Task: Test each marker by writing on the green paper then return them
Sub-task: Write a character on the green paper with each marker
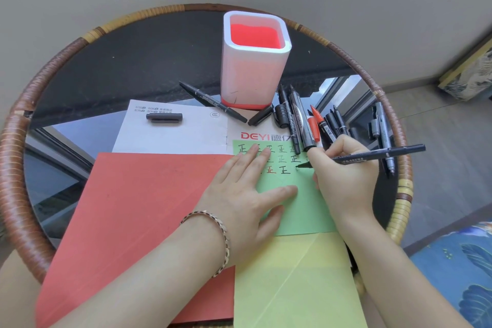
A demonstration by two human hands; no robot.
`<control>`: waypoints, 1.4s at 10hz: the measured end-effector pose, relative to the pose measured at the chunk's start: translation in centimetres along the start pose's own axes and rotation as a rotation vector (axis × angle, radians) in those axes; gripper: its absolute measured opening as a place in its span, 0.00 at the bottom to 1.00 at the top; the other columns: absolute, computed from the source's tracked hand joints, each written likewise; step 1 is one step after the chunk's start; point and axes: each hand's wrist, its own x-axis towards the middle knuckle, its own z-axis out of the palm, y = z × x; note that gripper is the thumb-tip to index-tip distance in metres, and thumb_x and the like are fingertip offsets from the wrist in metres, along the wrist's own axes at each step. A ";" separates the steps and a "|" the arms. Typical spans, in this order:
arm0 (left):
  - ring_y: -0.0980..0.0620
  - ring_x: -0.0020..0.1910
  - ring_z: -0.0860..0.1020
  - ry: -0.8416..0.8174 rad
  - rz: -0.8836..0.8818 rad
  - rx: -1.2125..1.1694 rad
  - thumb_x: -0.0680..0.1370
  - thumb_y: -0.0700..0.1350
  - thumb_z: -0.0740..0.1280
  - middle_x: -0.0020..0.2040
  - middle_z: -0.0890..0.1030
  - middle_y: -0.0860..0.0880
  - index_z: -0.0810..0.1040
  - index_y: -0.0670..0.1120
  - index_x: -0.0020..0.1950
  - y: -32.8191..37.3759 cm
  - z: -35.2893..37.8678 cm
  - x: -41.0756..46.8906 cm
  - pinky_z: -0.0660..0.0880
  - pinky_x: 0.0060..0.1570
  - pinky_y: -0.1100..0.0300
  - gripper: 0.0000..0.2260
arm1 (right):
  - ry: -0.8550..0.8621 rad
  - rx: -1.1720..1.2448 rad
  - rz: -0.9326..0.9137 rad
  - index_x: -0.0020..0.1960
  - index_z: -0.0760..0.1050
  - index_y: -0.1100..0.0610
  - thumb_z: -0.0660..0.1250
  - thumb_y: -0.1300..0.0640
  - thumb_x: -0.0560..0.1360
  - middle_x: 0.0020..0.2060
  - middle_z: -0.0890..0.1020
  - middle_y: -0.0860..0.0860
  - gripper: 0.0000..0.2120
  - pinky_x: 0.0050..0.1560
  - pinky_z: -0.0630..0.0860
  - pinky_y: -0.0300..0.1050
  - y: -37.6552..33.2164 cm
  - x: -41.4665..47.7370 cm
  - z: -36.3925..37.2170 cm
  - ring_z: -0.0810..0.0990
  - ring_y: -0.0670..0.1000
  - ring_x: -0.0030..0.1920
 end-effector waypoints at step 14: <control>0.36 0.63 0.71 -0.009 -0.002 0.007 0.72 0.52 0.56 0.63 0.74 0.36 0.80 0.57 0.54 0.0 0.0 0.0 0.55 0.63 0.53 0.16 | -0.025 -0.049 -0.087 0.24 0.59 0.56 0.64 0.67 0.63 0.20 0.63 0.49 0.16 0.30 0.60 0.40 0.3 0.0 -0.2 0.63 0.50 0.27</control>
